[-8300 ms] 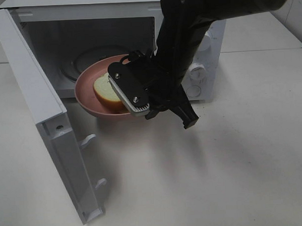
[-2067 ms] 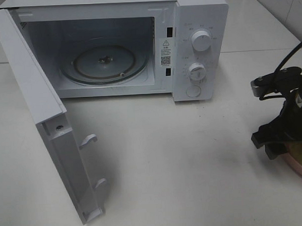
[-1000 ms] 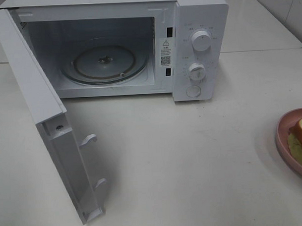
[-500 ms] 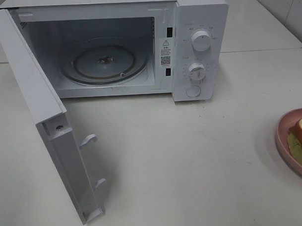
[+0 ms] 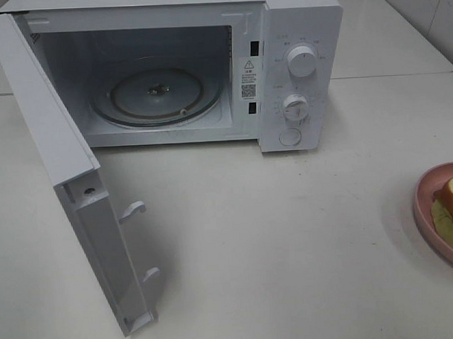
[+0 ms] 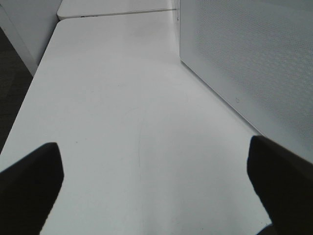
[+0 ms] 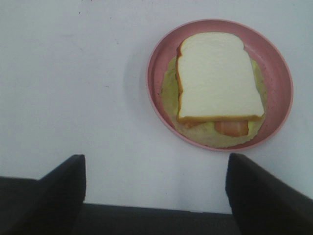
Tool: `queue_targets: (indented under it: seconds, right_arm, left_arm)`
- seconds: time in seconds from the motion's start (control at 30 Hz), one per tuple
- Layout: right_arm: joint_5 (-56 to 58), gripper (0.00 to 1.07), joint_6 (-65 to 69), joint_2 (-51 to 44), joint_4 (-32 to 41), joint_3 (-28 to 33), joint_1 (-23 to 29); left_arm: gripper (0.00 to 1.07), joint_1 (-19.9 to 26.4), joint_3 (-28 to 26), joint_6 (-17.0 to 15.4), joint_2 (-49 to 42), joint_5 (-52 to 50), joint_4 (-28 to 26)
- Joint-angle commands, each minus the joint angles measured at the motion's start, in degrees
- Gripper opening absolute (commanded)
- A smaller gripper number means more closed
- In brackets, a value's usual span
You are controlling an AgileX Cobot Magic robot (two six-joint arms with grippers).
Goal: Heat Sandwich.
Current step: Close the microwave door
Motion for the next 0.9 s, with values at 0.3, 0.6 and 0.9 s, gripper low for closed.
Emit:
queue_targets:
  seconds: [0.3,0.6,0.9]
  right_arm:
    - [-3.90,0.76,-1.20,-8.65,0.63,2.18,-5.16]
    - [-3.90,0.76,-1.83,-16.39,1.03,2.18,-7.45]
    - [-3.90,0.76,-1.83,-19.19,0.97,2.18,-7.45]
  left_arm:
    - [0.98,-0.34,0.17,-0.06,-0.92,-0.40,0.11]
    - [0.98,-0.34,0.17,-0.06,-0.92,-0.40,0.11]
    - [0.98,-0.34,0.17,-0.06,-0.92,-0.40,0.17]
